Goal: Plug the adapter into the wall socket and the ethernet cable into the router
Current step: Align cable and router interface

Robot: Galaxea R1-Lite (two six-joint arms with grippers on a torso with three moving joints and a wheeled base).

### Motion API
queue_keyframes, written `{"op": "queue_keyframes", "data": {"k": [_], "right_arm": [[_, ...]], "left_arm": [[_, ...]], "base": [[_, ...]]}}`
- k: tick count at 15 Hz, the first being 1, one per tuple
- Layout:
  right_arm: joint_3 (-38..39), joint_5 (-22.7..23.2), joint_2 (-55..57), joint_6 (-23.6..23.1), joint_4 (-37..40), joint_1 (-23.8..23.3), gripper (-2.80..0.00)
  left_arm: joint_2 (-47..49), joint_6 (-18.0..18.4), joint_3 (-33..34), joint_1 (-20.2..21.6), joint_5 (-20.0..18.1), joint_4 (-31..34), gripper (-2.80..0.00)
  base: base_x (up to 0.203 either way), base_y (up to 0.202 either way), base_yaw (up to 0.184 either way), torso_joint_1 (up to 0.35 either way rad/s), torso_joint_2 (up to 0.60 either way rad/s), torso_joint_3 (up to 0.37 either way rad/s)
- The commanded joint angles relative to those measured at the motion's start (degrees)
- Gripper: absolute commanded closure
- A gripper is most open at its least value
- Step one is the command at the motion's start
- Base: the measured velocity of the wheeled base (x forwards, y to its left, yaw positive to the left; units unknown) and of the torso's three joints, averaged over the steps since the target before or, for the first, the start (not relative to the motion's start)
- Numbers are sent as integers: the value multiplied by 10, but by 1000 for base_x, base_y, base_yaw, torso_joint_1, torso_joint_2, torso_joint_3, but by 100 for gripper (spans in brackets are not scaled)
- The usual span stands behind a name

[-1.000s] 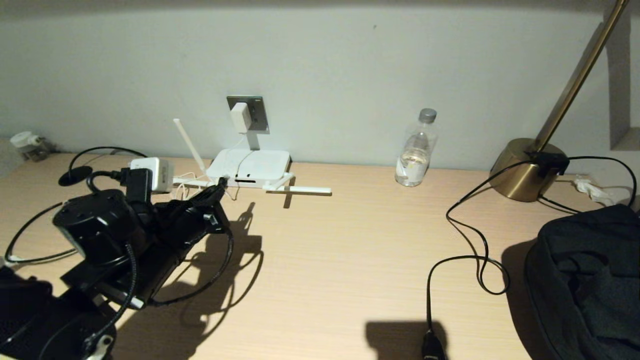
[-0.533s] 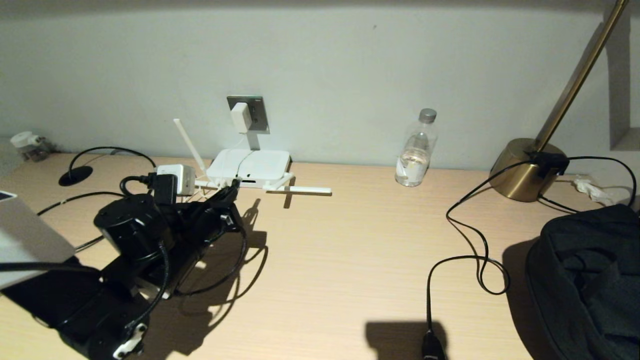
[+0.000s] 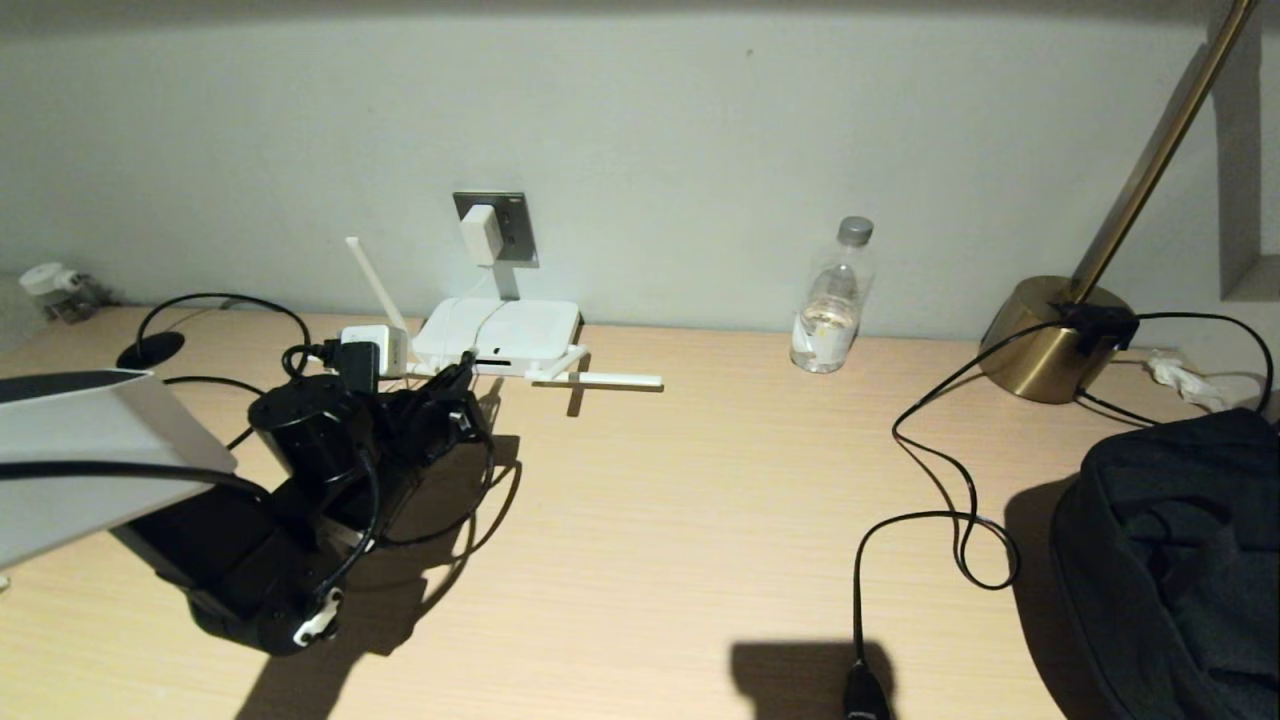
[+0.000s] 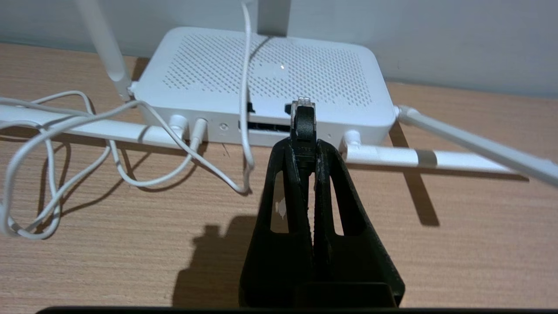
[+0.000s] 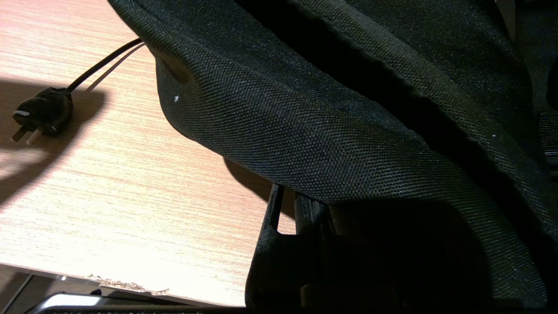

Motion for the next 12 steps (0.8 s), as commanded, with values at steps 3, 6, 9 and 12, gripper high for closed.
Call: {"op": "queue_keyframes", "data": {"k": [3, 6, 9, 12], "right_arm": [[1, -1, 0, 4, 0, 0, 0], [2, 0, 1, 4, -2, 0, 0], [2, -3, 0, 33, -3, 1, 0], [3, -3, 0, 34, -3, 0, 0]], "left_arm": [[-19, 4, 16, -2, 0, -5, 0], [-63, 4, 47, -6, -1, -5, 0], [-104, 4, 81, -6, -1, -5, 0], [-119, 4, 110, -6, -5, -5, 0]], "base": [[0, 0, 0, 0, 0, 0], [0, 0, 0, 0, 0, 0], [0, 0, 0, 0, 0, 0], [0, 0, 0, 0, 0, 0]]}}
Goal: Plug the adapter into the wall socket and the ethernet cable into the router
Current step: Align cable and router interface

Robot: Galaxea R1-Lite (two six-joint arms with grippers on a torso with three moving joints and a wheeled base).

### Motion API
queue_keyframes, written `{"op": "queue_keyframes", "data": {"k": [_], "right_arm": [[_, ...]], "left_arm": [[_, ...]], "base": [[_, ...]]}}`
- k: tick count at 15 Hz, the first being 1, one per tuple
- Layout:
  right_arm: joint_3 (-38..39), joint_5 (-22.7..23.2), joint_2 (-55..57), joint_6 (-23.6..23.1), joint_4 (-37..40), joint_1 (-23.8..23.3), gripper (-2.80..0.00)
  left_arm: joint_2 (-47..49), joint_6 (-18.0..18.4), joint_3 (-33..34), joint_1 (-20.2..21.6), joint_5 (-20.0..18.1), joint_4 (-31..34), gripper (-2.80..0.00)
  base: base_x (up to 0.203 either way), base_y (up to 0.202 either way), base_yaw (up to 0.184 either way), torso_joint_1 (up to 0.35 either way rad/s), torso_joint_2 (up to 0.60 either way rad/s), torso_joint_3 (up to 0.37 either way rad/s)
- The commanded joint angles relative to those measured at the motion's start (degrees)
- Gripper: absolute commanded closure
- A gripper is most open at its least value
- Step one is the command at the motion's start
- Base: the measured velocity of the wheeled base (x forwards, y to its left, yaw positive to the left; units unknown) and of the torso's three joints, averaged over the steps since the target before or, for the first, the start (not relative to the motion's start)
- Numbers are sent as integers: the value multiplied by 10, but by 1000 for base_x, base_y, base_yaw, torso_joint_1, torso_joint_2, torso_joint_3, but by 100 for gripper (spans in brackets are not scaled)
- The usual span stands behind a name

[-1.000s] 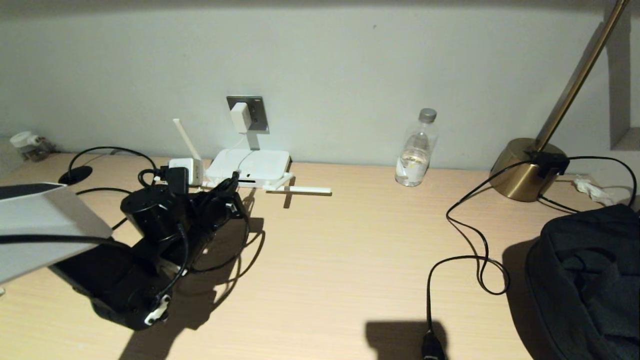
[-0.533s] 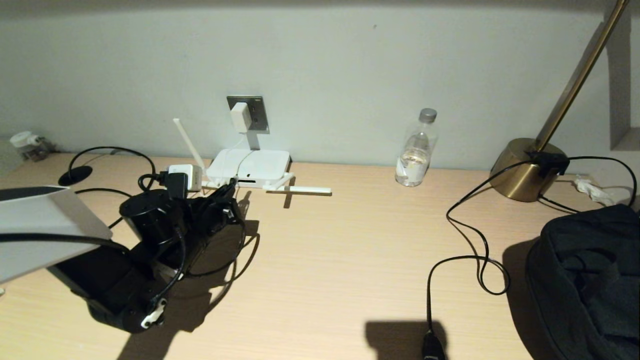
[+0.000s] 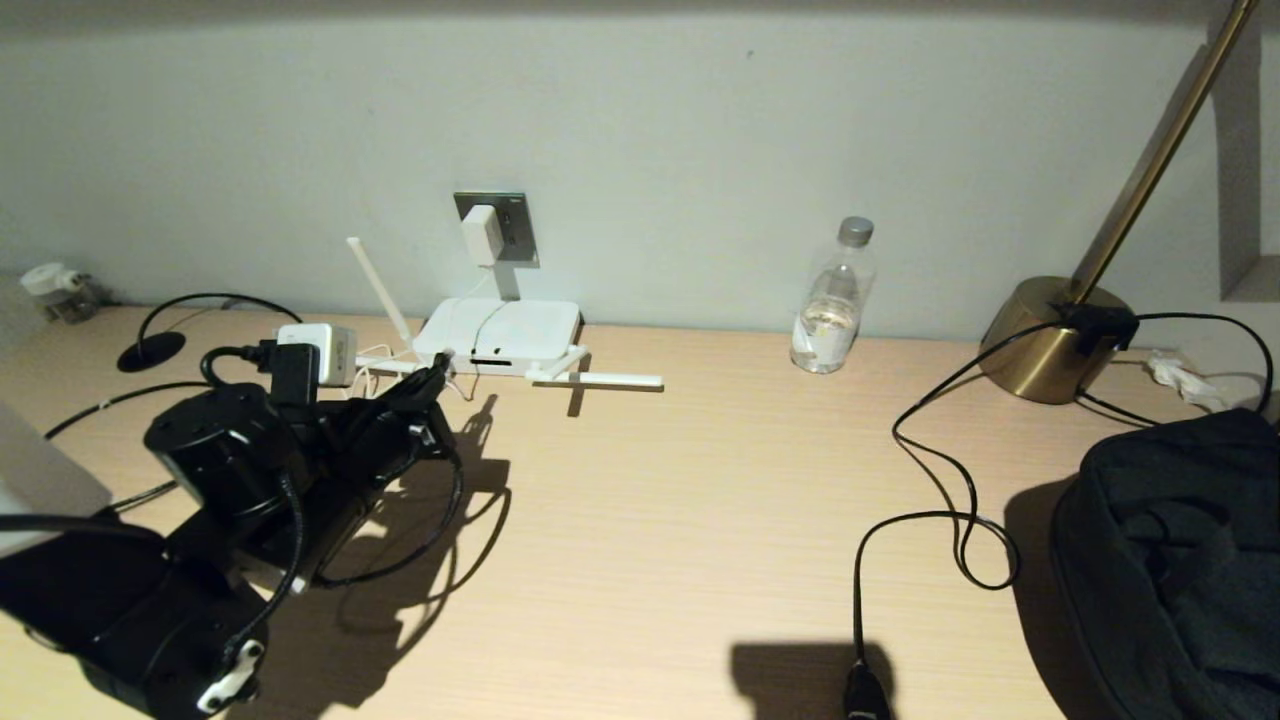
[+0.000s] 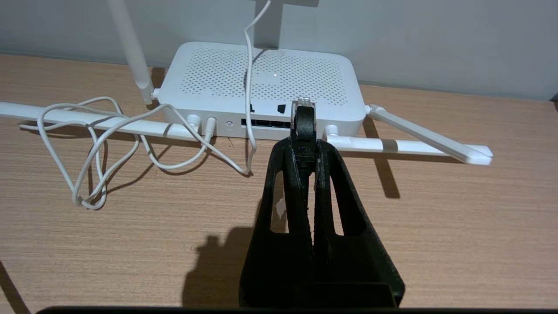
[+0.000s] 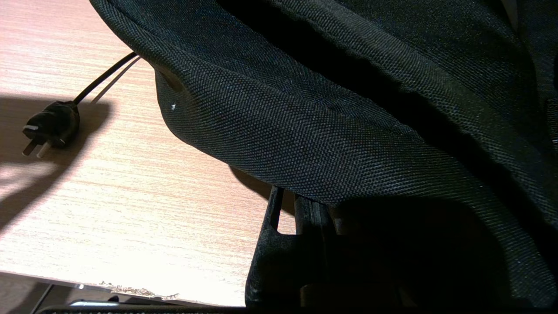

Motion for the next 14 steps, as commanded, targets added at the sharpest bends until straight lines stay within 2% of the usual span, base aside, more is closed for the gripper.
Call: {"op": "queue_keyframes", "data": {"k": [1, 5, 10, 14], "right_arm": [[0, 0, 0, 0, 0, 0, 0], [0, 0, 0, -2, 1, 0, 0], [0, 0, 1, -1, 1, 0, 0], [0, 0, 0, -1, 0, 0, 0]], "left_arm": [[-7, 1, 6, 0, -4, -5, 0], [52, 8, -50, 7, -7, -5, 0], [96, 9, -59, 15, -7, -5, 0], [130, 8, -99, 16, -7, -5, 0]], "base": [[0, 0, 0, 0, 0, 0], [0, 0, 0, 0, 0, 0], [0, 0, 0, 0, 0, 0], [0, 0, 0, 0, 0, 0]]}}
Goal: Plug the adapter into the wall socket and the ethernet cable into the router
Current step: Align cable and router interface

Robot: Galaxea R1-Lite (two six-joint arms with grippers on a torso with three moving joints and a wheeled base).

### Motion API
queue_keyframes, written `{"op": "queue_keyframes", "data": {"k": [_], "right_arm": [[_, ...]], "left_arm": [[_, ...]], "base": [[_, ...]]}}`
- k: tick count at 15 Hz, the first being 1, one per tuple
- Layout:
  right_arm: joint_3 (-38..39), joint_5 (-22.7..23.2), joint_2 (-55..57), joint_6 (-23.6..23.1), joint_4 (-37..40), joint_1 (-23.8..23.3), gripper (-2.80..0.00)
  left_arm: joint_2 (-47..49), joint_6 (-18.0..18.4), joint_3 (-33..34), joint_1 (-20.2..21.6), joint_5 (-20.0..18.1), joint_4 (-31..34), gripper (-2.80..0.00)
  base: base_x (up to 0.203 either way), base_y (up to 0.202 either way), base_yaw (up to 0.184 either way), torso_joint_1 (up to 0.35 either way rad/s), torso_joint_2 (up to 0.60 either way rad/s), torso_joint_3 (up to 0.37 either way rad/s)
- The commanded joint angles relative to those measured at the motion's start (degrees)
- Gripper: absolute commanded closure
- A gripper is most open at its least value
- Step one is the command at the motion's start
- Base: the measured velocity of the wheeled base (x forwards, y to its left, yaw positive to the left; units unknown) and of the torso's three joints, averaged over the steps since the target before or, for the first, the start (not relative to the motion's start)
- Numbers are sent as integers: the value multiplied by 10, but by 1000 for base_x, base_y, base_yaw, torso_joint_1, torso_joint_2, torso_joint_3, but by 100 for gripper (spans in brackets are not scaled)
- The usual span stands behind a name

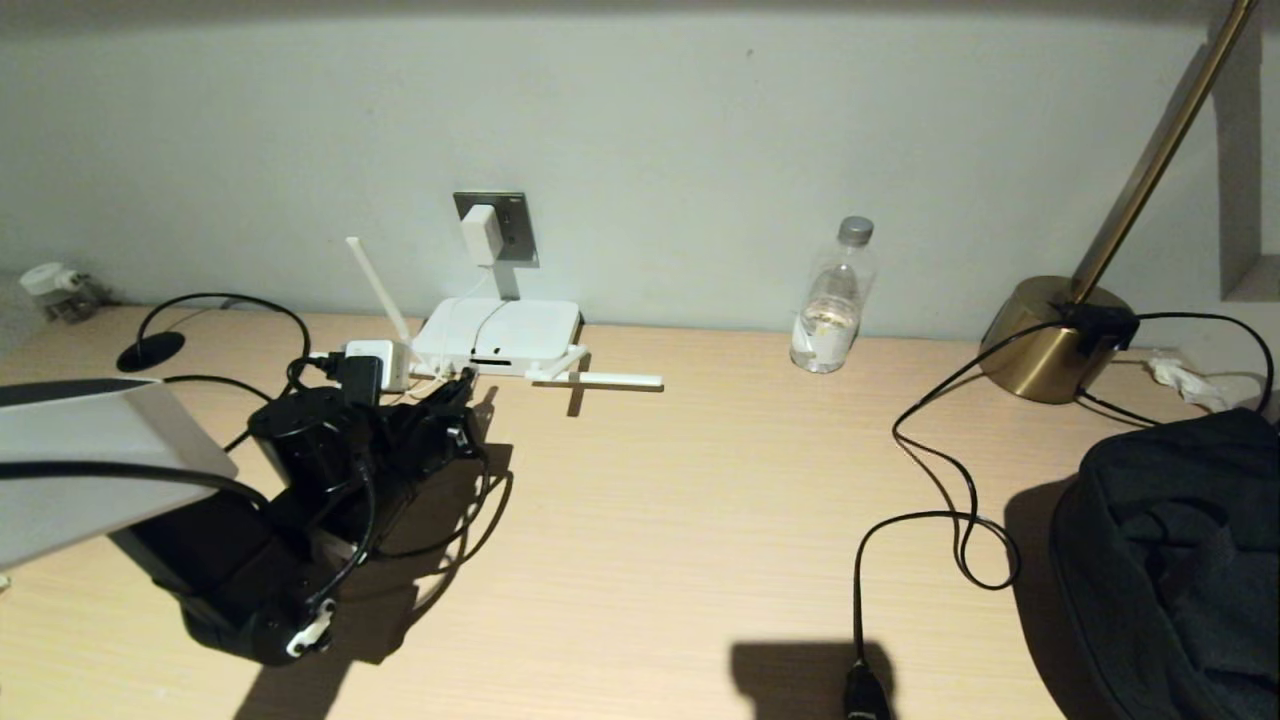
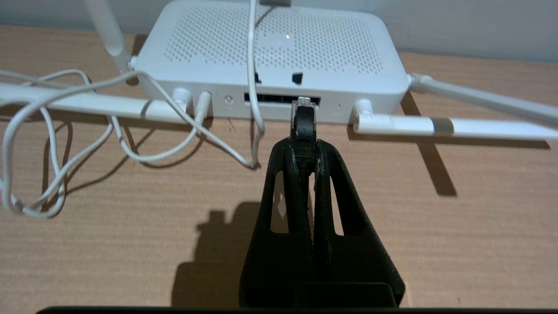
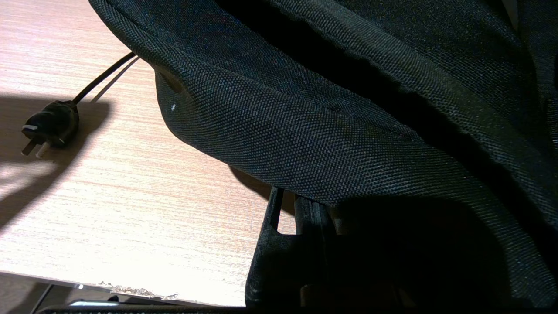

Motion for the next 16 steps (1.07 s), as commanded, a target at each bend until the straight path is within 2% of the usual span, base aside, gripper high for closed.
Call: {"op": "queue_keyframes", "data": {"k": [1, 8, 16], "right_arm": [[0, 0, 0, 0, 0, 0, 0], [0, 0, 1, 0, 0, 0, 0], [-1, 0, 0, 0, 0, 0, 0]], "left_arm": [[23, 0, -18, 3, 0, -5, 0], [76, 5, -77, 10, -12, -5, 0], [99, 13, -107, 13, -25, -5, 0]], "base": [[0, 0, 0, 0, 0, 0], [0, 0, 0, 0, 0, 0], [0, 0, 0, 0, 0, 0]]}}
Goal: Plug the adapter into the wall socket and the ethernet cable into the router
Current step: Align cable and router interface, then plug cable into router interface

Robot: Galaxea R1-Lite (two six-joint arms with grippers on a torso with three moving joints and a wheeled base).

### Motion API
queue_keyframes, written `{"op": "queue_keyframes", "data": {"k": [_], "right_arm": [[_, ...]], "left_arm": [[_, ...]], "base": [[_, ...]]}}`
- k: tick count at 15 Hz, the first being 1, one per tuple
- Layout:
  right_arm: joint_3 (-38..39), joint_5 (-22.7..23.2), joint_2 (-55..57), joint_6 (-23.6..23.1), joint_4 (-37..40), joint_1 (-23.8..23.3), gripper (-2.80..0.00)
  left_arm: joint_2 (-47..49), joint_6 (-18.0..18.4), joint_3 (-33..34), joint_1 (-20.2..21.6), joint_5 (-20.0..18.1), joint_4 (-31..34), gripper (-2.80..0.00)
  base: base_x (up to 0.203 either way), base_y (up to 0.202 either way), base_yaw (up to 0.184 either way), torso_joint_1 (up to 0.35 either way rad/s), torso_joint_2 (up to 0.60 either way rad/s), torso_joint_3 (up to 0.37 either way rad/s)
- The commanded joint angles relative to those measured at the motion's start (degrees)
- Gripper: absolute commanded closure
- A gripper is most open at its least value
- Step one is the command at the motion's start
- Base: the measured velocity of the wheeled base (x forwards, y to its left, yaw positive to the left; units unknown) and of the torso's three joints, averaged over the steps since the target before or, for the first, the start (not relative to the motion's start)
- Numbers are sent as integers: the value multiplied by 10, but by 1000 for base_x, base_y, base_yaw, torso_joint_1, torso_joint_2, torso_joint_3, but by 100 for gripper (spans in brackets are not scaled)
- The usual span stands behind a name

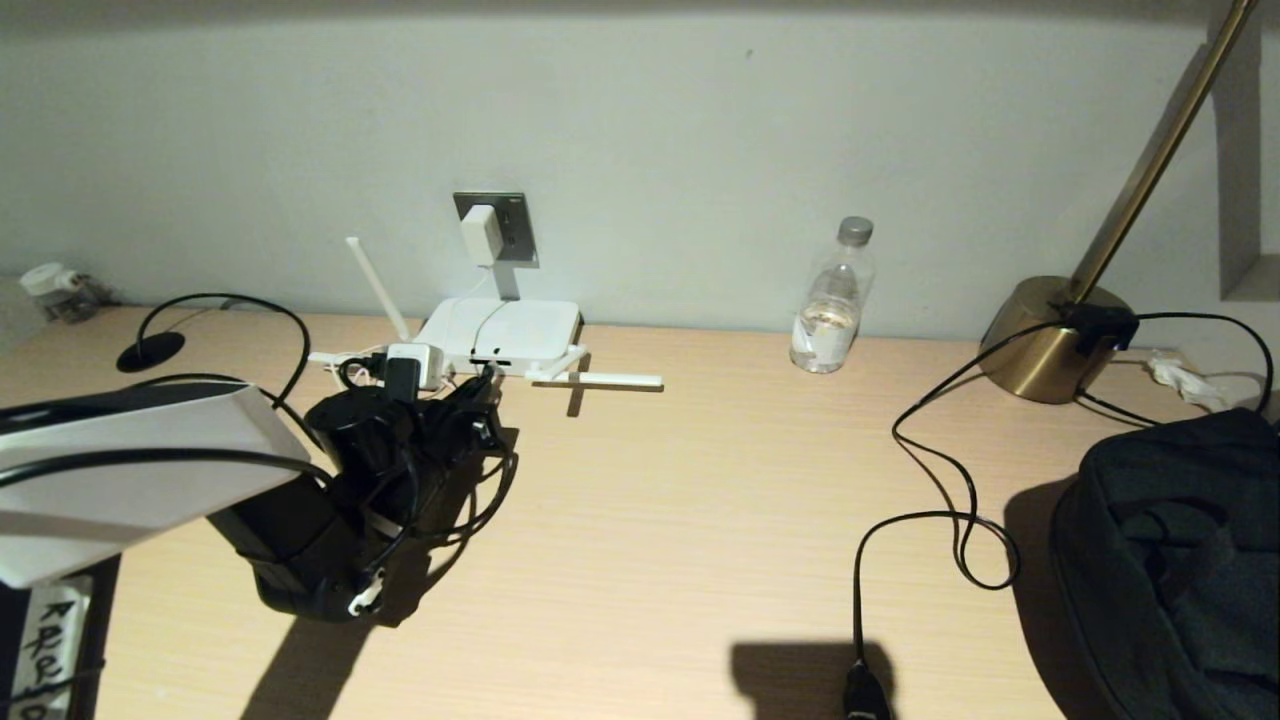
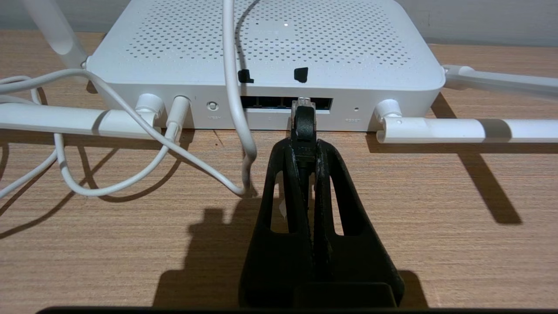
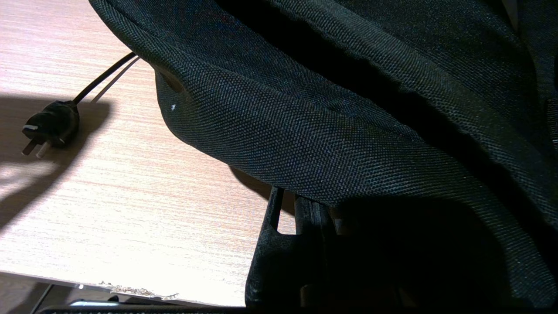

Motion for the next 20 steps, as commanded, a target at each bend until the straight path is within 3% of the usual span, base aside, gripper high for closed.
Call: {"op": "queue_keyframes", "data": {"k": [1, 9, 20], "right_arm": [[0, 0, 1, 0, -1, 0, 0], [0, 0, 1, 0, 0, 0, 0], [0, 0, 0, 0, 0, 1, 0]], "left_arm": [[5, 0, -7, 1, 0, -5, 0], [2, -1, -10, 2, -24, -5, 0], [-7, 0, 2, 1, -23, -1, 0]], "base": [[0, 0, 0, 0, 0, 0], [0, 0, 0, 0, 0, 0], [0, 0, 0, 0, 0, 0]]}}
